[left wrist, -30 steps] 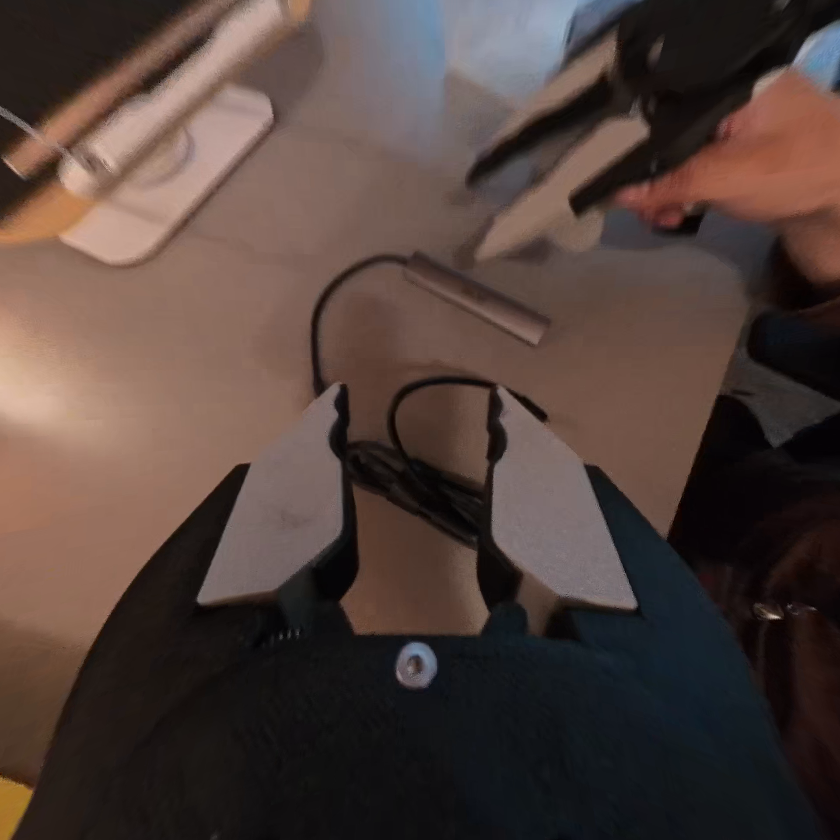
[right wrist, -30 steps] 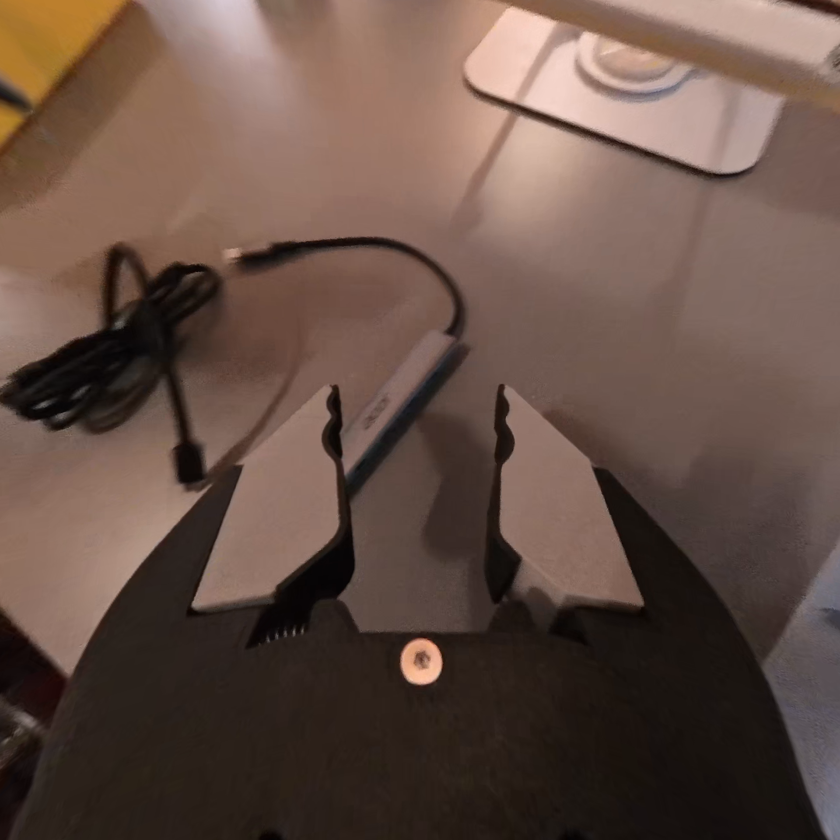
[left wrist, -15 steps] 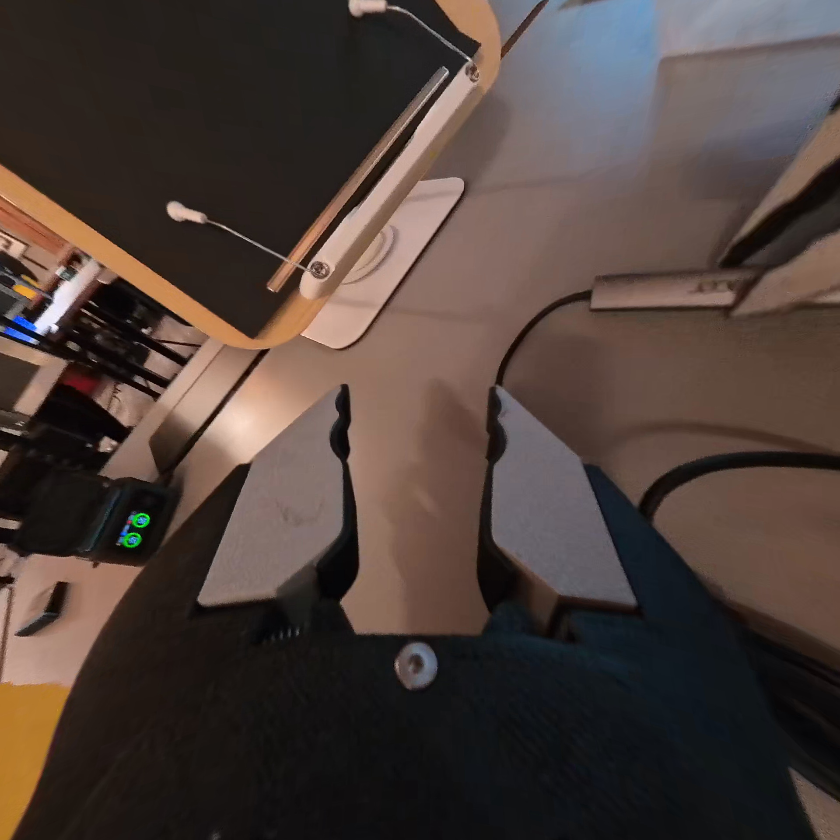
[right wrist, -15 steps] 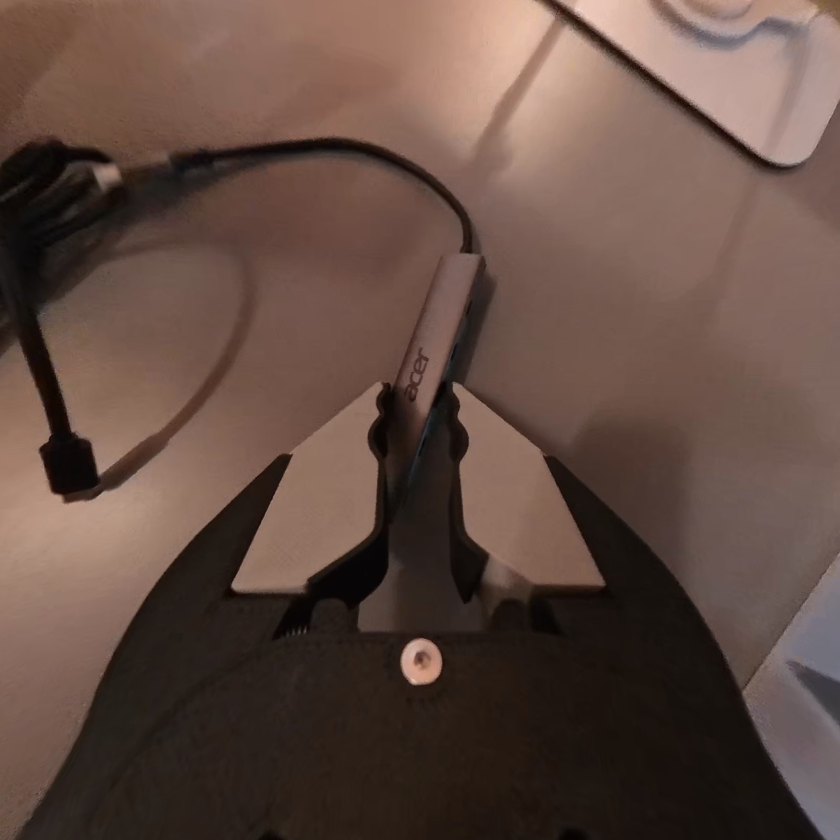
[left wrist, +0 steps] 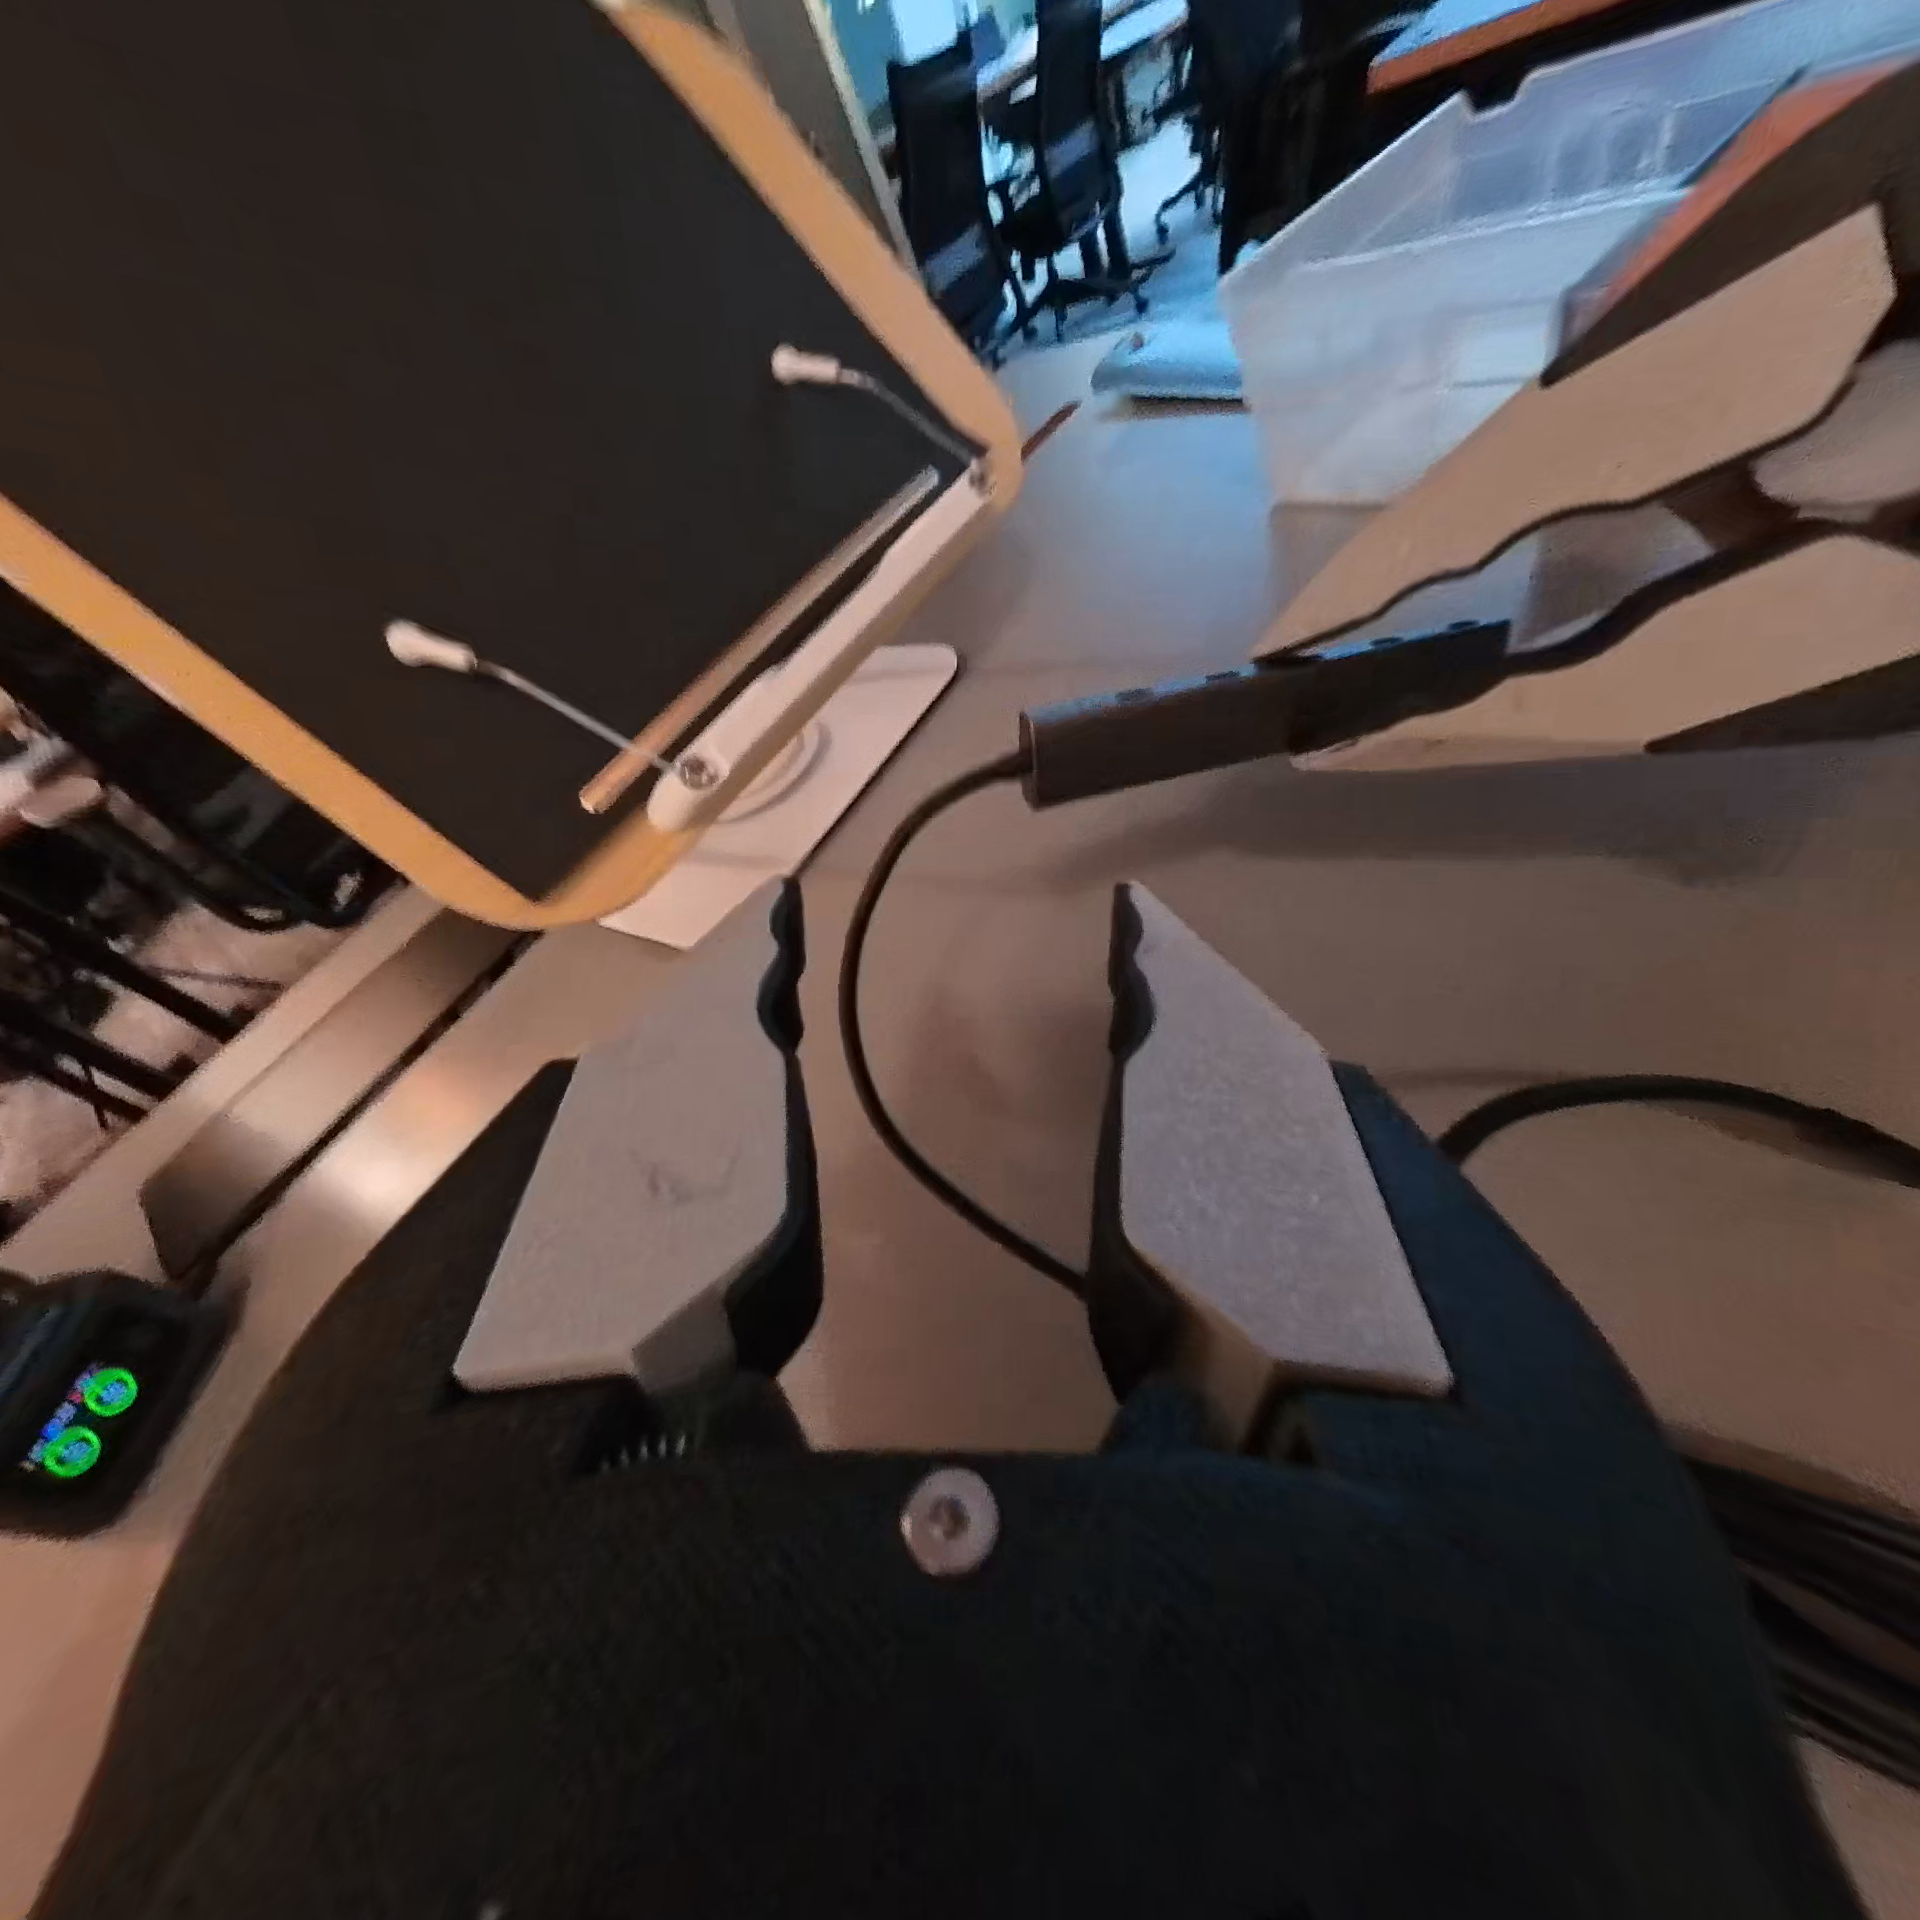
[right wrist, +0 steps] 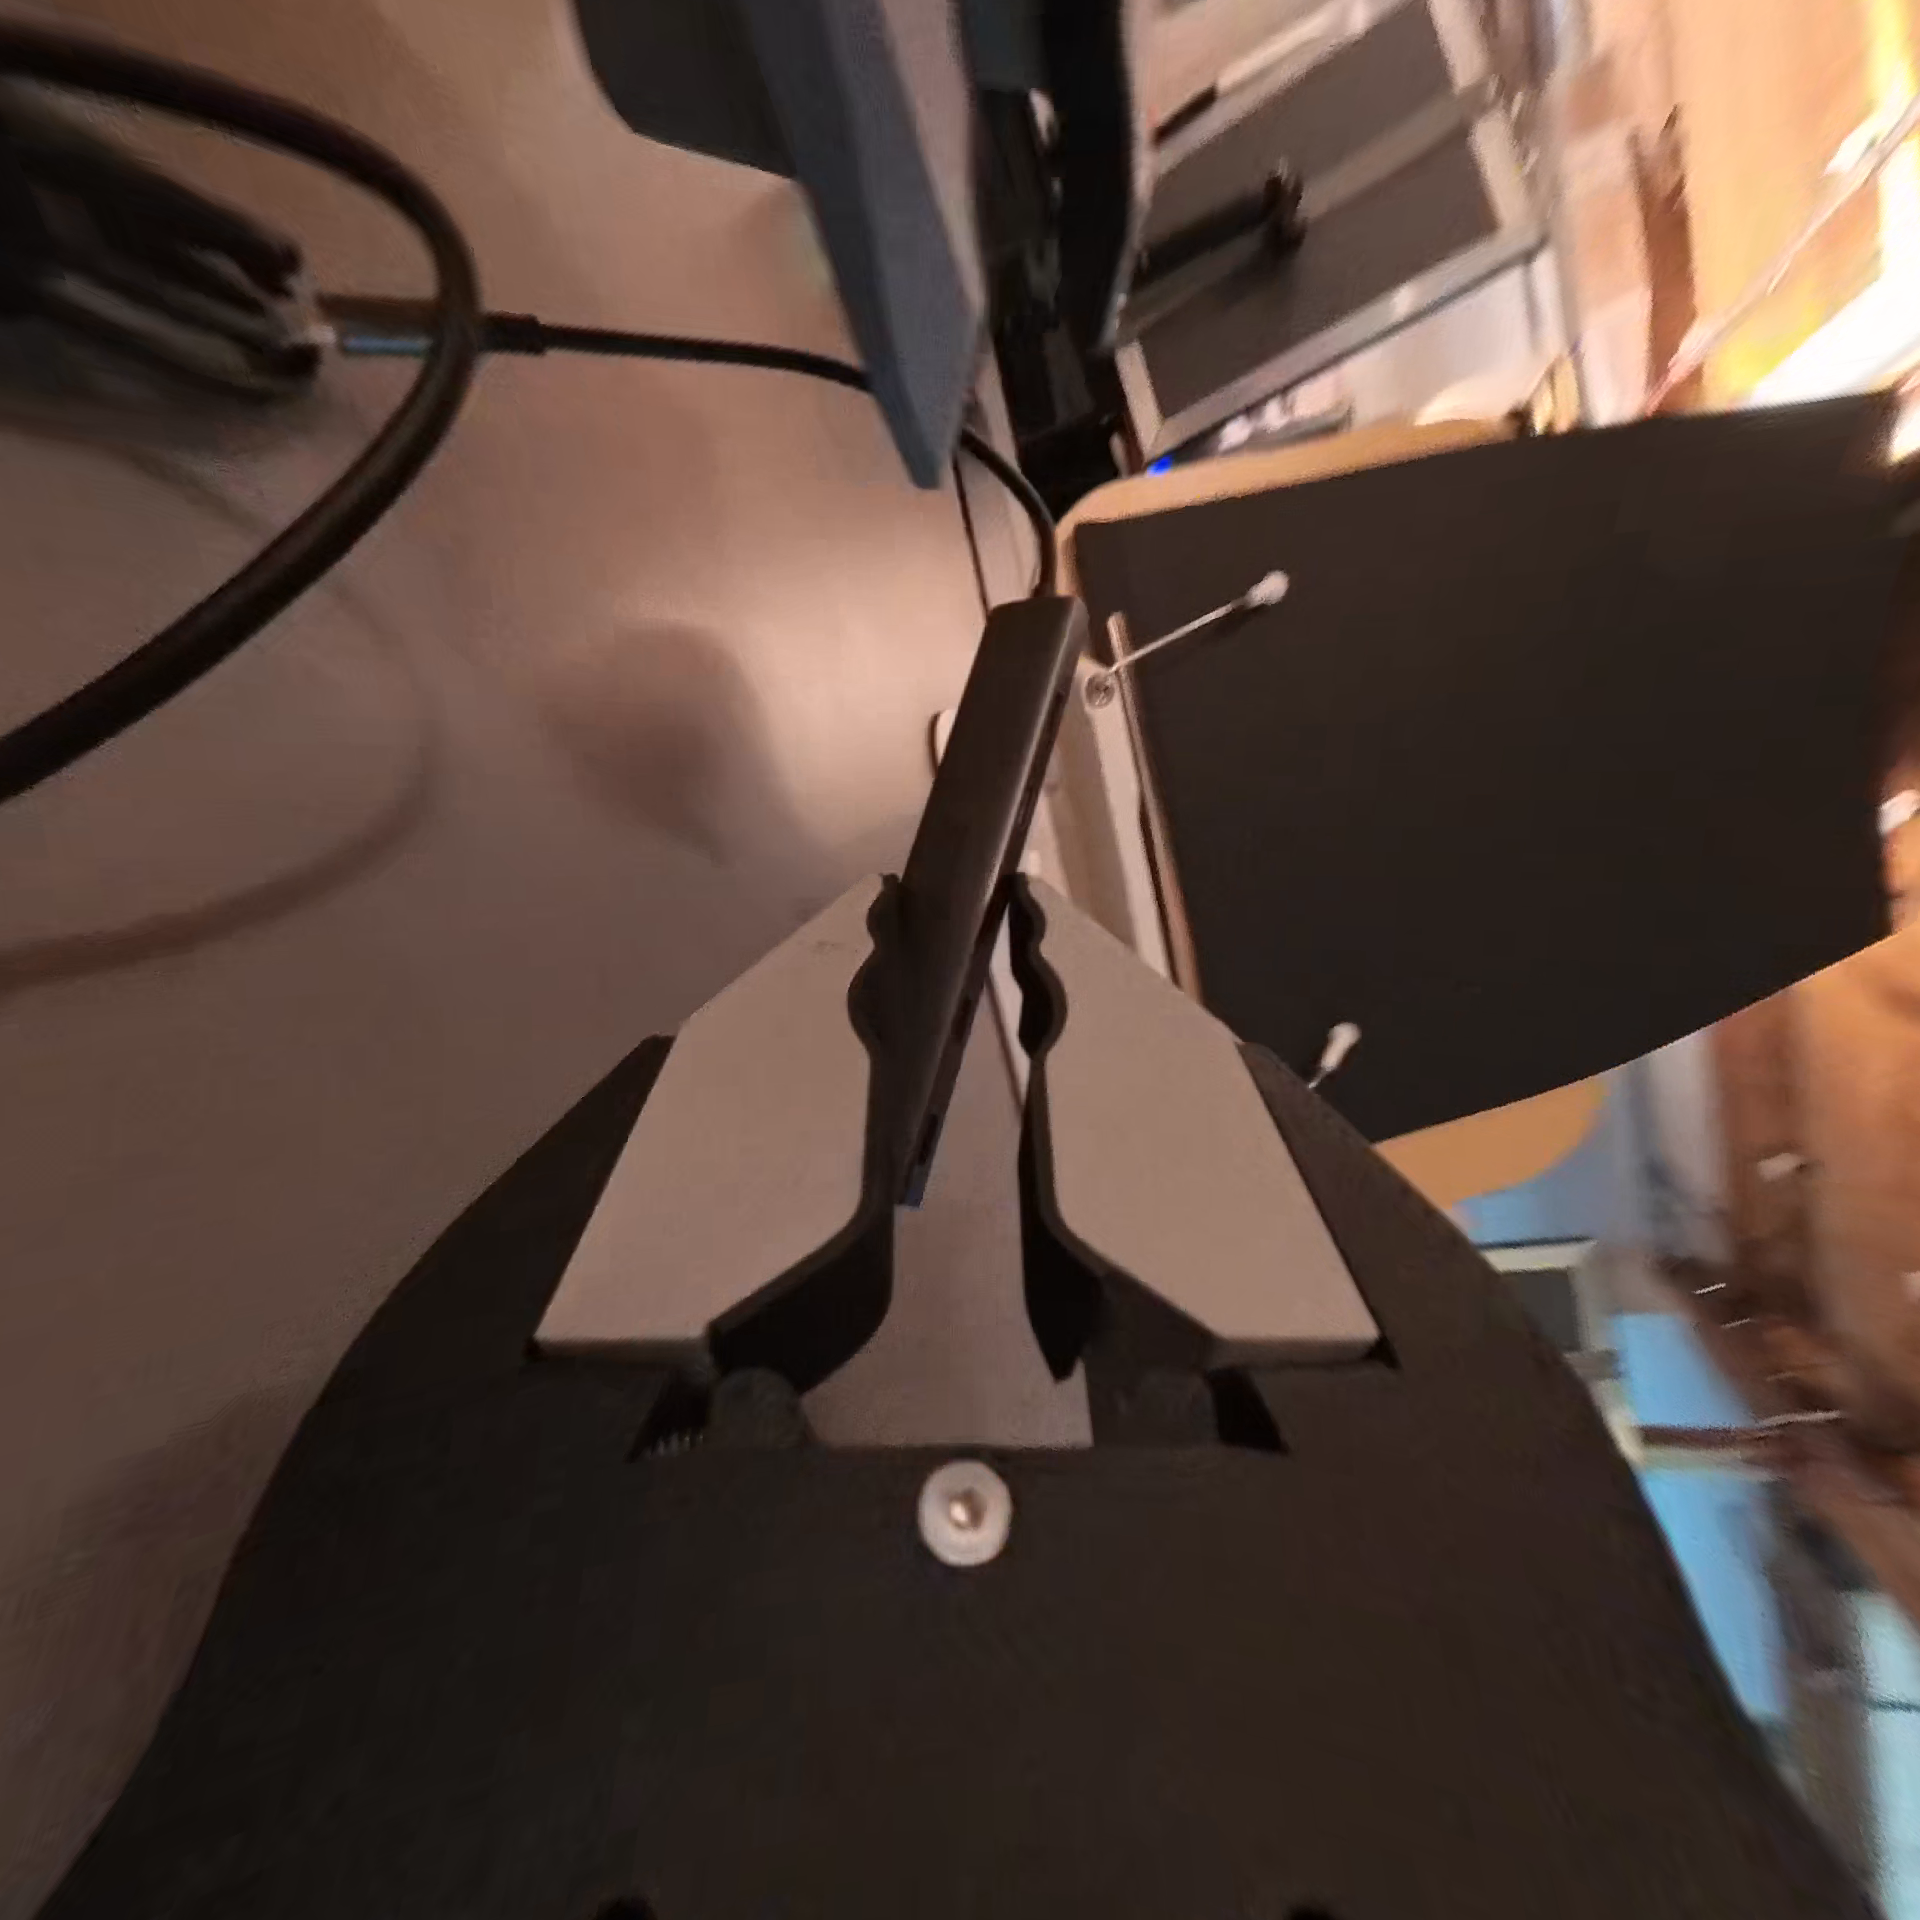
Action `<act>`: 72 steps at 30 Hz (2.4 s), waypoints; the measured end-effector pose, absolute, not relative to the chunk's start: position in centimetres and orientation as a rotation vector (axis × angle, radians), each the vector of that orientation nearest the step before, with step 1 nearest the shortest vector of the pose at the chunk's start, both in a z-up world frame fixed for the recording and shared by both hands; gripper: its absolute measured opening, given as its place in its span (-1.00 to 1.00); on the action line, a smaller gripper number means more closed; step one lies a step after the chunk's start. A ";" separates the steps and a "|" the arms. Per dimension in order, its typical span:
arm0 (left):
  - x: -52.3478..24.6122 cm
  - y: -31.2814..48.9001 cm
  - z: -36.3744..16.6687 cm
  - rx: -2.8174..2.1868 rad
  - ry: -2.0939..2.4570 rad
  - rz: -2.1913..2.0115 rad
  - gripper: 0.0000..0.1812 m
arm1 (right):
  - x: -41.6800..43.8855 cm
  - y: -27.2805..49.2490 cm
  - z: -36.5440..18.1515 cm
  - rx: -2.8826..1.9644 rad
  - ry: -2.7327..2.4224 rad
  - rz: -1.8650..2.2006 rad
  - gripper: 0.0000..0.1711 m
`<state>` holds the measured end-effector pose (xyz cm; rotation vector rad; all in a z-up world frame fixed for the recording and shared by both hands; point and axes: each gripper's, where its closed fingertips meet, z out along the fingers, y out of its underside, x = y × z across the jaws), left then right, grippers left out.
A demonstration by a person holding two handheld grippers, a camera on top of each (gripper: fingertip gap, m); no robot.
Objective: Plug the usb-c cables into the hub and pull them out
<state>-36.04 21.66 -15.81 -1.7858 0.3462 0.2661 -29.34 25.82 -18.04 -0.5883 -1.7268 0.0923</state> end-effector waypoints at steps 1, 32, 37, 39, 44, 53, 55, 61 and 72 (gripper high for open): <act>-35.5 21.5 -15.4 -1.758 0.378 0.279 -0.37 | -29.1 25.4 -17.9 -0.523 -1.724 0.052 -0.79; -32.7 20.5 -16.9 -1.652 0.766 0.611 -0.86 | -32.0 24.6 -19.0 -0.637 -1.752 0.408 -0.89; -32.4 20.9 -17.5 -1.657 0.753 0.617 -0.81 | -31.7 24.6 -20.1 -0.542 -1.787 0.315 -0.92; -32.5 20.9 -17.6 -1.665 0.762 0.648 -0.81 | -31.7 24.8 -19.8 -0.484 -1.766 0.264 -0.92; -32.0 20.3 -17.3 -1.635 0.805 0.678 -0.86 | -31.6 24.5 -18.8 -0.359 -1.723 0.219 -0.91; -32.3 19.7 -17.5 -1.621 0.807 0.693 -0.82 | -30.9 23.2 -18.4 -0.240 -1.746 0.305 -0.92; -32.6 19.7 -17.7 -1.628 0.816 0.722 -0.79 | -30.6 22.8 -18.4 -0.219 -1.762 0.356 -0.92; -32.1 20.0 -18.1 -1.615 0.872 0.791 -0.68 | -30.0 22.9 -18.0 -0.158 -1.767 0.410 -0.92; -30.8 19.2 -17.6 -1.615 0.869 0.646 -0.82 | -29.5 22.4 -17.5 -0.248 -1.795 0.639 -0.90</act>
